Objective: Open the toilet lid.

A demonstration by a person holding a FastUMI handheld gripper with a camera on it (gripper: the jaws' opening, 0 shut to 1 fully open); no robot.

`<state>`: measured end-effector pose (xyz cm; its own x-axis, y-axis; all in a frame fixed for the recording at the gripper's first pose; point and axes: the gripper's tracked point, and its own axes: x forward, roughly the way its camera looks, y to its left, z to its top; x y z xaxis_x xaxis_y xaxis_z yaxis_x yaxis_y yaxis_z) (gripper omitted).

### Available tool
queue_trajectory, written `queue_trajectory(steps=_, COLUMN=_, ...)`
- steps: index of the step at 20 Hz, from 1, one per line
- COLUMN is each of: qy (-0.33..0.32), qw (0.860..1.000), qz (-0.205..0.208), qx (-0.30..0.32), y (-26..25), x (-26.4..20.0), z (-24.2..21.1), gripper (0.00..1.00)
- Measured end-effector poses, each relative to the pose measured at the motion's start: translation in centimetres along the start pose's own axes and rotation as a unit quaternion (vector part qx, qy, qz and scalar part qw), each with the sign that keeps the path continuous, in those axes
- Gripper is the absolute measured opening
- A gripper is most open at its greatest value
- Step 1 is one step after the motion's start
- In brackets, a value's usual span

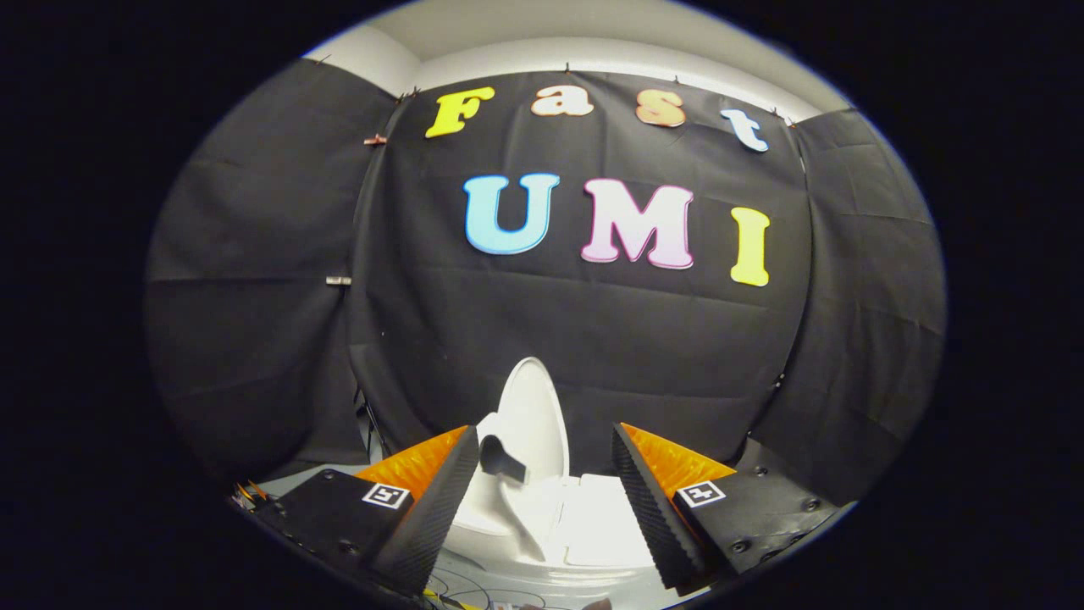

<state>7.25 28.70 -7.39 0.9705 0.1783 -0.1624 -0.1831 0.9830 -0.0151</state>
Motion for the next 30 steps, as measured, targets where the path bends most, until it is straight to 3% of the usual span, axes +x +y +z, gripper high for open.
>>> queue_trajectory(steps=7, qy=-0.050, qw=0.998, qz=-0.033, qx=-0.006, y=-11.1, x=-6.7, z=5.0, gripper=0.98)
queue_trajectory(steps=12, qy=-0.064, qw=0.995, qz=-0.073, qx=0.010, y=-18.8, x=-10.1, z=5.8, gripper=0.98)
queue_trajectory(steps=24, qy=-0.059, qw=0.990, qz=-0.124, qx=0.039, y=-26.4, x=-12.0, z=4.4, gripper=0.98)
queue_trajectory(steps=30, qy=-0.079, qw=0.988, qz=-0.130, qx=0.041, y=-26.8, x=-12.5, z=5.4, gripper=0.98)
